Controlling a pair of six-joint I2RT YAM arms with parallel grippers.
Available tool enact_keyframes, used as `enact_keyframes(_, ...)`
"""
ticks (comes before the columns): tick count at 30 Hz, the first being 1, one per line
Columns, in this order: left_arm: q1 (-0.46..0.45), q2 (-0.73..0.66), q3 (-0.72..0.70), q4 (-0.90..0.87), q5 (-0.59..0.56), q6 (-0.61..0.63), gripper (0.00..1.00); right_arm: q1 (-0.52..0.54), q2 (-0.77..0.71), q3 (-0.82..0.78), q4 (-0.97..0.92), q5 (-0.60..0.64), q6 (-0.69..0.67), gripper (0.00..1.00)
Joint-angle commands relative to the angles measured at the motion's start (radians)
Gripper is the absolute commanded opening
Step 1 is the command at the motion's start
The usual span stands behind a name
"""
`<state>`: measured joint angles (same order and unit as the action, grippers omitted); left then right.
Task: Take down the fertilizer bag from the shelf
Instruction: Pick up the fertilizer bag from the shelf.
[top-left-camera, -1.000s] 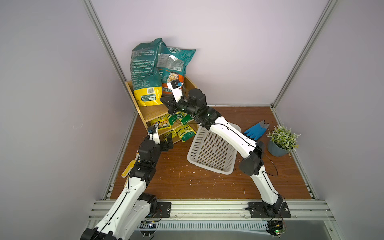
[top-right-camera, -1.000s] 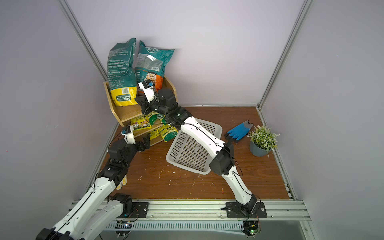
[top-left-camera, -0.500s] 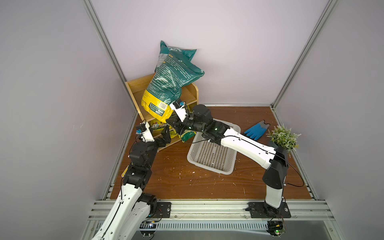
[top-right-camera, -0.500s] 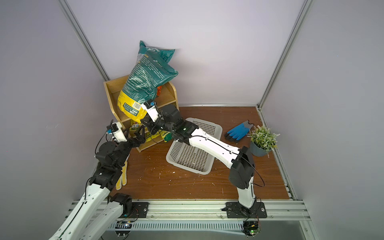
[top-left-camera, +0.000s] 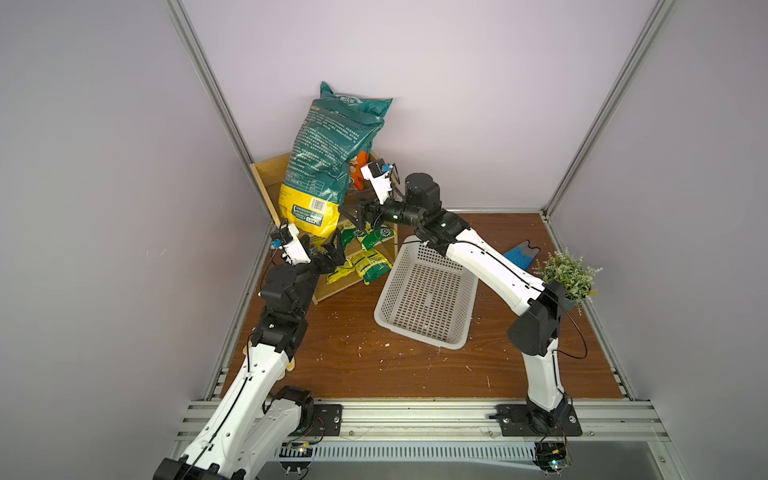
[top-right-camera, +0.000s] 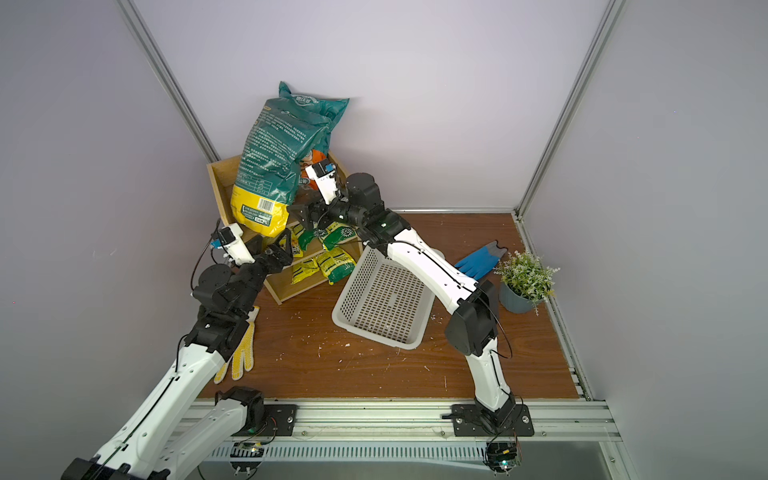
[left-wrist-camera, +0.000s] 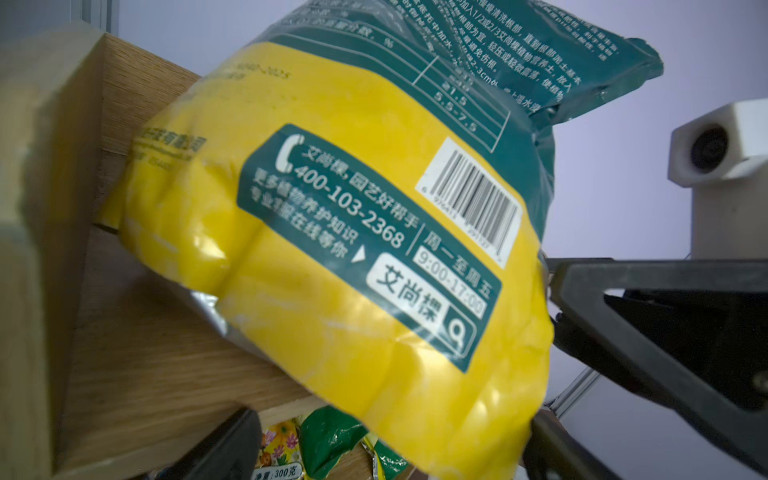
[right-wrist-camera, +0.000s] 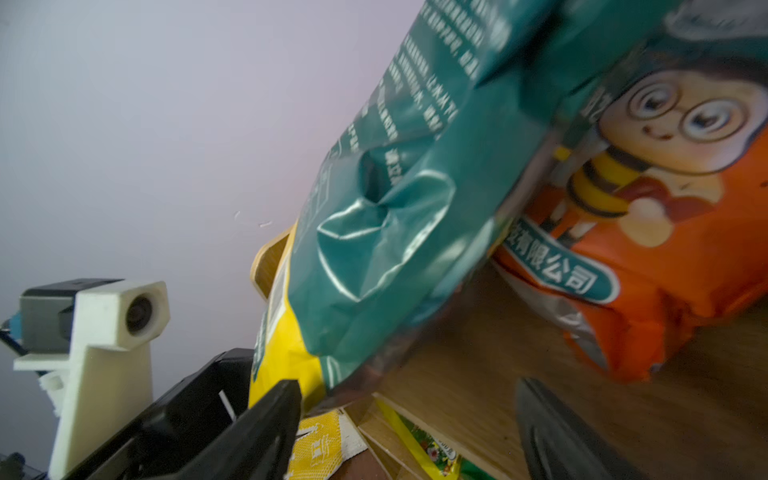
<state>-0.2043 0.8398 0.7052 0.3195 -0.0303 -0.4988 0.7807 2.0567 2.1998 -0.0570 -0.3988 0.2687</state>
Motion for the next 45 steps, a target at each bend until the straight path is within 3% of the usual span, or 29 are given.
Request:
enact_keyframes(1, 0.009, 0.008, 0.012, 0.029, -0.044, -0.007, 1.0, 0.004, 0.0, 0.131, -0.007, -0.005, -0.016, 0.93)
enact_keyframes(10, 0.009, -0.02, -0.02, 0.01, -0.051, -0.017, 1.0, -0.006, 0.325, 0.615, 0.04, 0.008, 0.154, 0.9)
enact_keyframes(15, 0.009, -0.041, -0.043, 0.006, -0.05, -0.021, 1.0, 0.0, 0.345, 0.536, 0.147, 0.038, 0.237, 0.84)
enact_keyframes(24, 0.009, -0.056, -0.071, 0.002, -0.056, -0.026, 1.0, 0.029, 0.335, 0.481, 0.177, 0.06, 0.233, 0.84)
enact_keyframes(26, 0.009, -0.059, -0.076, 0.006, -0.056, -0.03, 1.0, 0.03, 0.346, 0.477, 0.235, 0.041, 0.28, 0.72)
enact_keyframes(29, 0.009, -0.066, -0.081, -0.009, -0.057, -0.032, 1.0, 0.029, 0.371, 0.5, 0.297, 0.004, 0.347, 0.24)
enact_keyframes(31, 0.009, -0.079, -0.084, -0.026, -0.064, -0.027, 1.0, 0.028, 0.378, 0.532, 0.292, -0.005, 0.349, 0.0)
enact_keyframes(39, 0.009, -0.173, -0.111, -0.14, -0.052, 0.027, 1.0, 0.022, 0.218, 0.575, 0.131, -0.003, 0.143, 0.0)
enact_keyframes(45, 0.009, -0.23, -0.17, -0.183, -0.014, 0.023, 1.0, -0.009, 0.01, 0.441, 0.134, -0.06, 0.099, 0.0)
